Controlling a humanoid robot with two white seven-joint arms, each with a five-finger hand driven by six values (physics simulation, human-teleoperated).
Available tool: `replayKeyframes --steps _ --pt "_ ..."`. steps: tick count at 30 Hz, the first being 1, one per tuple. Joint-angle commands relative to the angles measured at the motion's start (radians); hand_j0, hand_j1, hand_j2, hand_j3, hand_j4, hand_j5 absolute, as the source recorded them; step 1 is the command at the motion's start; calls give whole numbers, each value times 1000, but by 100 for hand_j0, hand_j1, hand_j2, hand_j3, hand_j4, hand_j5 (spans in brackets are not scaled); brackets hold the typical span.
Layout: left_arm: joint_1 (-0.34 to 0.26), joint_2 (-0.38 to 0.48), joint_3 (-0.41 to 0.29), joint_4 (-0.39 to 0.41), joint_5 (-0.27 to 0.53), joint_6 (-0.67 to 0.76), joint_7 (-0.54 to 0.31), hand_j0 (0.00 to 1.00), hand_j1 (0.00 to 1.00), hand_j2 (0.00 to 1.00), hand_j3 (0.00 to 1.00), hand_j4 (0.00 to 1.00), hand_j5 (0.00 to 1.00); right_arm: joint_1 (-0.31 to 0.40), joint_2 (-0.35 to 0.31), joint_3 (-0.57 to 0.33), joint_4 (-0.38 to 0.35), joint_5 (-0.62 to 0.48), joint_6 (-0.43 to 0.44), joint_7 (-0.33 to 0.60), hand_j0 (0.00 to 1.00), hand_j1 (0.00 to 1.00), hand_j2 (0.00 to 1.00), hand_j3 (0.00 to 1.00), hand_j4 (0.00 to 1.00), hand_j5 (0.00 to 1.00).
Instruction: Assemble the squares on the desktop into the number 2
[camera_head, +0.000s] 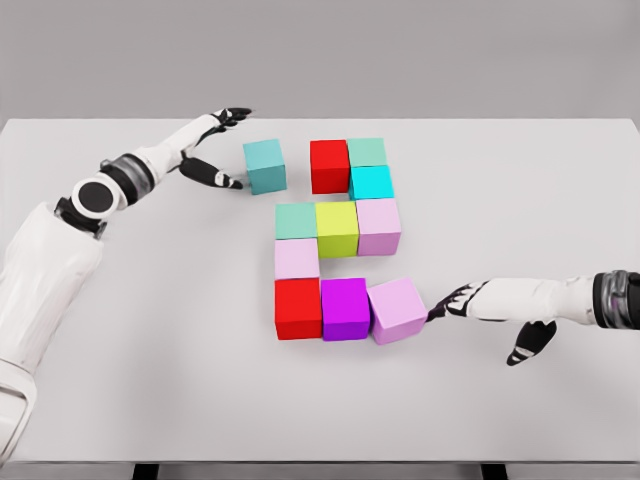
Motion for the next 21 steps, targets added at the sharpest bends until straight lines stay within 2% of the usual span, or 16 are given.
replayKeyframes --steps 1,3,6,7,9,10,12,13,14,15,17,19,21 --pt "8 79 -6 -66 22 -2 -78 100 100 100 100 100 100 0 -1 0 0 -4 -10 0 100 100 100 100 100 100" --pt "21 140 -10 -90 48 -2 -115 100 100 100 100 100 100 0 -1 14 0 -4 -42 0 100 100 100 100 100 100" --pt "9 192 -84 -90 63 -5 -217 100 100 100 100 100 100 0 -1 15 0 -4 -58 0 100 100 100 100 100 100" --pt "-1 228 -93 -90 89 -5 -217 100 100 100 100 100 100 0 -1 17 0 -4 -58 0 100 100 100 100 100 100" --pt "-97 255 -165 -78 91 -1 -217 100 100 100 100 100 100 0 -1 29 0 -4 -59 0 100 100 100 100 100 100" --pt "-133 268 -222 -67 89 1 -217 100 100 100 100 100 100 0 -1 31 0 -4 -59 0 100 100 100 100 100 100" --pt "-207 268 -329 11 83 1 -217 100 100 100 100 100 100 0 -1 31 0 -4 -59 0 100 100 100 100 100 100" --pt "-229 260 -361 51 81 1 -217 100 100 100 100 100 100 0 -1 31 0 -4 -59 0 100 100 100 100 100 100" --pt "-233 260 -375 52 80 1 -217 100 100 100 100 100 100 0 -1 32 0 -4 -59 0 100 100 100 100 100 100" --pt "-245 260 -406 52 59 1 -217 100 100 100 100 100 100 0 -2 32 0 -4 -59 0 100 100 100 100 100 100" --pt "-284 258 -455 52 -108 -8 -217 100 100 100 100 100 100 2 -4 32 0 -4 -61 0 100 100 100 100 100 100" --pt "-302 231 -455 46 -287 -13 -217 100 100 100 100 100 100 2 -13 38 0 -4 -139 0 100 100 100 100 100 100" --pt "-304 202 -455 45 -366 -14 -217 100 100 100 100 100 100 3 -15 43 -2 -4 -171 0 100 100 100 100 100 100"
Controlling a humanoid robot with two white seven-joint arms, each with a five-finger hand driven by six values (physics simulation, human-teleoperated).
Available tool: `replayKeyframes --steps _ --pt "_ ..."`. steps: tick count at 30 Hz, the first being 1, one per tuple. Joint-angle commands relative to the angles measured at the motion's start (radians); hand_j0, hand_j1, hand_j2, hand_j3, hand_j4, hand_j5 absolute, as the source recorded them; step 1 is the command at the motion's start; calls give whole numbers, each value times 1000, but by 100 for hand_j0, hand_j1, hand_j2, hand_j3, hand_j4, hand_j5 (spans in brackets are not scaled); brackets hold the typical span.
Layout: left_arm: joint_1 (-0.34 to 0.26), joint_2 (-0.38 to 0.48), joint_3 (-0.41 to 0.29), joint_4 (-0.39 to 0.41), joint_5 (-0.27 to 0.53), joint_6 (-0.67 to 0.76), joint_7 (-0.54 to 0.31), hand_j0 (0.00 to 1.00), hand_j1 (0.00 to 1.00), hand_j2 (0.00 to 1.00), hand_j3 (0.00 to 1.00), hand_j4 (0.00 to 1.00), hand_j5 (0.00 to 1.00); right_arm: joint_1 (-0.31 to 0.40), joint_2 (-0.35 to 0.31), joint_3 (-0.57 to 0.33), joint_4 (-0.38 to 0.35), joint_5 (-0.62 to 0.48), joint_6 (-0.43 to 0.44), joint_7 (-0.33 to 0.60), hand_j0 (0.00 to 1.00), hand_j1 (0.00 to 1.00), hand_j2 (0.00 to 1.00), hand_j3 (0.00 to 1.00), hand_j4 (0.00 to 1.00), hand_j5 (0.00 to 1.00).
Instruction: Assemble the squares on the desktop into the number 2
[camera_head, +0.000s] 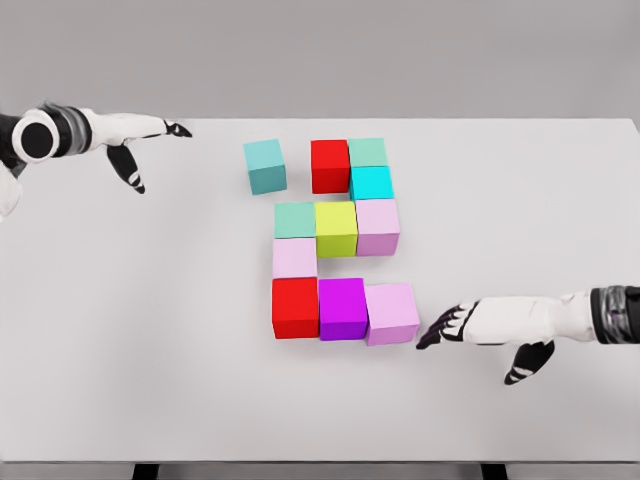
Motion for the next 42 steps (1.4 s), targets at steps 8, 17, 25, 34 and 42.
replayKeyframes --steps 8,17,25,34,42 --pt "3 -71 -15 -28 -282 -4 0 100 100 100 100 100 100 -2 -4 12 -1 -13 -117 0 100 100 100 100 100 100" --pt "14 -105 -15 -94 -382 -4 0 100 100 100 100 100 100 -3 32 33 -3 -19 -117 0 100 100 100 100 100 100" --pt "18 -137 -16 -100 -386 -4 0 100 100 100 100 100 100 -12 62 41 -3 -29 -117 0 100 100 100 100 100 100" --pt "25 -146 -18 -107 -386 -4 0 100 100 100 100 100 100 -15 77 58 -4 -29 -117 0 100 100 100 100 100 100" --pt "40 -146 -18 -138 -386 -4 0 100 100 100 100 100 100 -23 101 82 -4 -29 -117 0 100 100 100 100 100 100"
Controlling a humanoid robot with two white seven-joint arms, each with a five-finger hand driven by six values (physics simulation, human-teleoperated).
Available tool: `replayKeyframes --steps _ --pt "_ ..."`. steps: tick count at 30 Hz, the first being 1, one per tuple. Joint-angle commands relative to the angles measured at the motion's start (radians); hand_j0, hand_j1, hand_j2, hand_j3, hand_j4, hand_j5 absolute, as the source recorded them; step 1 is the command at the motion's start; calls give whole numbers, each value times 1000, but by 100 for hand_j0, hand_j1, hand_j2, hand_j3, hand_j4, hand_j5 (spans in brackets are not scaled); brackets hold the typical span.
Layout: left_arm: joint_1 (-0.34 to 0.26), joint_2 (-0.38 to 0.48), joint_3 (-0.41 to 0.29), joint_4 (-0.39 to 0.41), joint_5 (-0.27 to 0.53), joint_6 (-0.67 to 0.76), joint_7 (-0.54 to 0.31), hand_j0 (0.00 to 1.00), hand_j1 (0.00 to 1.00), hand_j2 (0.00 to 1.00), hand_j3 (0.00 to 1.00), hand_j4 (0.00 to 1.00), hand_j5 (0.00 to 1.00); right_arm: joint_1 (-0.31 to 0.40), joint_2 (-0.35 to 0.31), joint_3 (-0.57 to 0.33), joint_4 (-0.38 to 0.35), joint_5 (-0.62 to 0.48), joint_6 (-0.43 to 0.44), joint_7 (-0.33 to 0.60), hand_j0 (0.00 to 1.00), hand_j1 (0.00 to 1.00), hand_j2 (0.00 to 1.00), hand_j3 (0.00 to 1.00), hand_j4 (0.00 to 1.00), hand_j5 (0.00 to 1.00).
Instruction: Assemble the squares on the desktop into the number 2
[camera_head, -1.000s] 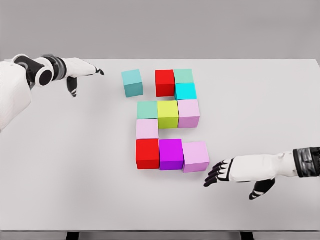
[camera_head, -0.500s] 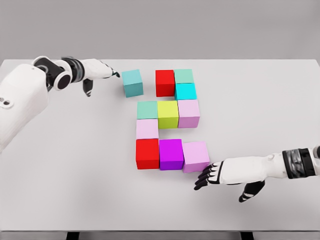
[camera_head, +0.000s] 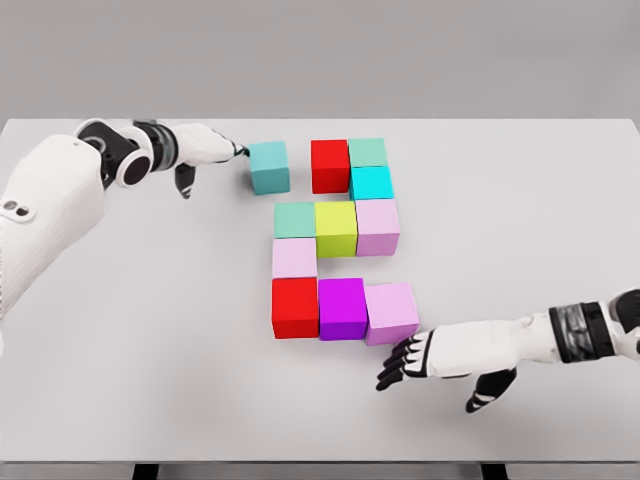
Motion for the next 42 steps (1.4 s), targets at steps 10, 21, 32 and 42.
replayKeyframes --steps 10,21,32,42 --pt "-11 16 15 -7 3 3 0 100 100 100 100 100 100 -15 30 6 0 -26 2 0 100 100 100 100 100 100" --pt "-12 154 -1 -96 193 -220 0 100 100 100 100 100 100 -38 33 6 1 -55 2 0 100 100 100 100 100 100" --pt "-6 132 -42 -78 177 -221 0 100 100 100 100 100 100 -43 37 7 1 -57 2 0 100 100 100 100 100 100" --pt "-6 129 -68 -79 177 -227 0 100 100 100 100 100 100 -48 47 12 3 -57 2 0 100 100 100 100 100 100"
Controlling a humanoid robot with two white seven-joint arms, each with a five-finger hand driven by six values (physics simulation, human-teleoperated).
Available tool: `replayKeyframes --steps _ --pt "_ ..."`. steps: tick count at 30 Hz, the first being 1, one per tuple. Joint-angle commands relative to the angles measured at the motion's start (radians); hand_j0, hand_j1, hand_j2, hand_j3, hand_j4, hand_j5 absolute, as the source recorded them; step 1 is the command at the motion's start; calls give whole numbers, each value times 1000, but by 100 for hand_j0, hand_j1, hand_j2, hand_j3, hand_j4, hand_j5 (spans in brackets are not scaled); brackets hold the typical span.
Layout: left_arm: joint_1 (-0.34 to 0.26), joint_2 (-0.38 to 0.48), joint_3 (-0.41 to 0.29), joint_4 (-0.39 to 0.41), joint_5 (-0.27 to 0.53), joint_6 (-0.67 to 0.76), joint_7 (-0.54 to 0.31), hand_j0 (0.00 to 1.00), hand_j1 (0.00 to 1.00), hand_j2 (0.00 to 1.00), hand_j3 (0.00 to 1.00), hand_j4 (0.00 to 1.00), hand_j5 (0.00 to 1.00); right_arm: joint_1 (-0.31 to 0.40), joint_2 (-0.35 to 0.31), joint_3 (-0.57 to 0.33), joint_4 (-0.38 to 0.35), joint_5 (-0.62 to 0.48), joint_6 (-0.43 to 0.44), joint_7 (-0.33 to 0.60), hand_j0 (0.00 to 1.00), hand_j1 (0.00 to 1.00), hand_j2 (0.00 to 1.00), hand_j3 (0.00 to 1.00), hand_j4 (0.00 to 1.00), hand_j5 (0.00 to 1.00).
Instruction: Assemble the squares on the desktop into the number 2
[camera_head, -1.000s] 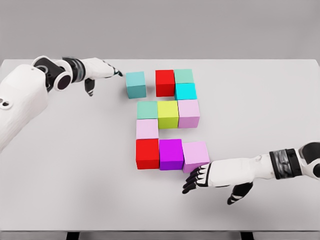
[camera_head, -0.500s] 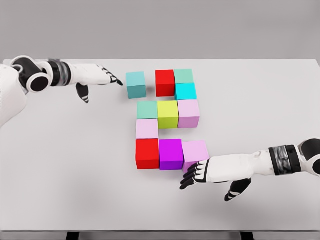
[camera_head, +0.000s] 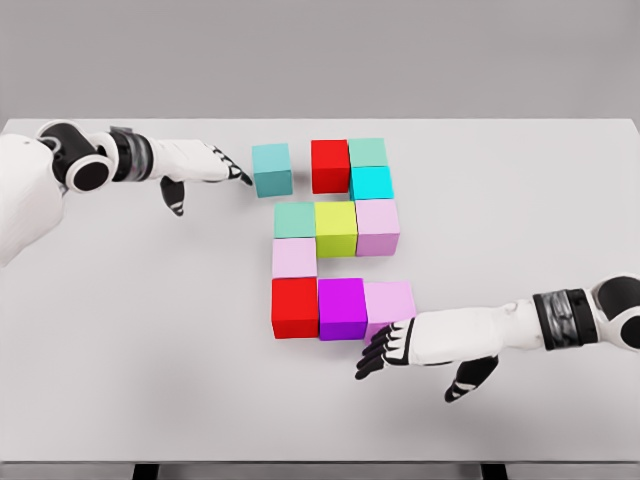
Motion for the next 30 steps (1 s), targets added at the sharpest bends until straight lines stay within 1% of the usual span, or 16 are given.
replayKeyframes --steps 1,13,15,18,24,28,30 --pt "0 -1 -7 0 0 1 0 100 100 100 100 100 100 0 0 1 0 -8 2 0 100 100 100 100 100 100" --pt "-3 -24 -7 -3 -3 1 0 100 100 100 100 100 100 -14 -1 0 1 -9 2 0 100 100 100 100 100 100" --pt "-5 -27 -6 -3 -21 1 0 100 100 100 100 100 100 -14 0 0 1 -9 2 0 100 100 100 100 100 100" --pt "-8 -31 -6 -2 -26 1 0 100 100 100 100 100 100 -14 -1 0 0 -8 2 0 100 100 100 100 100 100" --pt "-8 -31 -6 0 -34 1 0 100 100 100 100 100 100 -11 -1 24 -2 -6 2 0 100 100 100 100 100 100" --pt "-9 -27 -1 8 -46 12 0 100 100 100 100 100 100 -11 -1 29 -2 -5 2 0 100 100 100 100 100 100" --pt "-12 -30 4 47 -48 15 0 100 100 100 100 100 100 -11 -1 31 -3 -6 2 0 100 100 100 100 100 100"
